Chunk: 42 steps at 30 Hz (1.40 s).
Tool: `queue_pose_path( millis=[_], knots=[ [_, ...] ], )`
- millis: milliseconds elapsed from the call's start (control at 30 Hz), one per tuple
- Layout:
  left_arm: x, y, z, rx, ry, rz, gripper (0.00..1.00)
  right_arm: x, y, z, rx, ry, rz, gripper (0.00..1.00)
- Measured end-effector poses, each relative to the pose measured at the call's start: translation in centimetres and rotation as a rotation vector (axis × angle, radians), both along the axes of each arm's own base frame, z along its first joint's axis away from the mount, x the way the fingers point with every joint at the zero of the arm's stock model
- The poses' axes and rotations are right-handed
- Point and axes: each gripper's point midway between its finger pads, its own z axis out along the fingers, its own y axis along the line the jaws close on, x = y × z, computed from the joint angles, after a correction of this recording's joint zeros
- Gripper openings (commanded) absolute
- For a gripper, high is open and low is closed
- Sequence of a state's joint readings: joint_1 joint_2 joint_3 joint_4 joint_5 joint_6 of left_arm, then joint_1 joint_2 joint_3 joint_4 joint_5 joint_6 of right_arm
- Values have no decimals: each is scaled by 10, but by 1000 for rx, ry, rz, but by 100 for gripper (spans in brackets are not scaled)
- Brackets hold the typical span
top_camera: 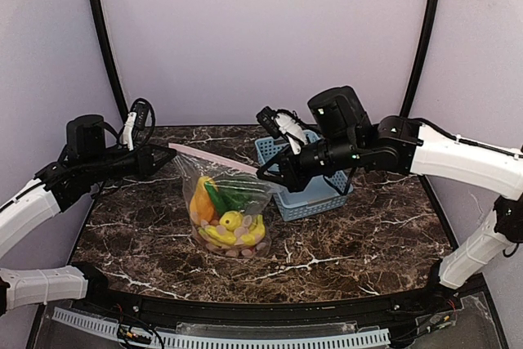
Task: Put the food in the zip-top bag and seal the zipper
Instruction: Zip the zipper on the zipper food storage bag.
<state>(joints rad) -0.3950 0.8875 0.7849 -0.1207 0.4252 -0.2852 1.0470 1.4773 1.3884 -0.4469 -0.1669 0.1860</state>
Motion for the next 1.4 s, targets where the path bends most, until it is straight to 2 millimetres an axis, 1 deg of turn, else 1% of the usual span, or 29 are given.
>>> queue_pose_path(
  millis=[400, 600, 767, 1333, 1367, 1400],
  knots=[
    [7, 6, -4, -1, 20, 27, 1, -4, -14, -1, -5, 10, -27, 0],
    [10, 7, -6, -1, 27, 34, 1, -3, -17, -5, -17, 16, -40, 0],
    [12, 8, -4, -3, 25, 37, 1, -3, -20, -2, -11, 15, -47, 0],
    [13, 11, -3, -7, 28, 44, 1, -2, -22, -4, -15, 20, -55, 0],
    [13, 11, -3, -8, 28, 44, 1, -2, -22, -4, -15, 20, -55, 3],
    [13, 10, -3, -9, 28, 41, 1, -2, -22, -4, -13, 19, -56, 8]
  ],
)
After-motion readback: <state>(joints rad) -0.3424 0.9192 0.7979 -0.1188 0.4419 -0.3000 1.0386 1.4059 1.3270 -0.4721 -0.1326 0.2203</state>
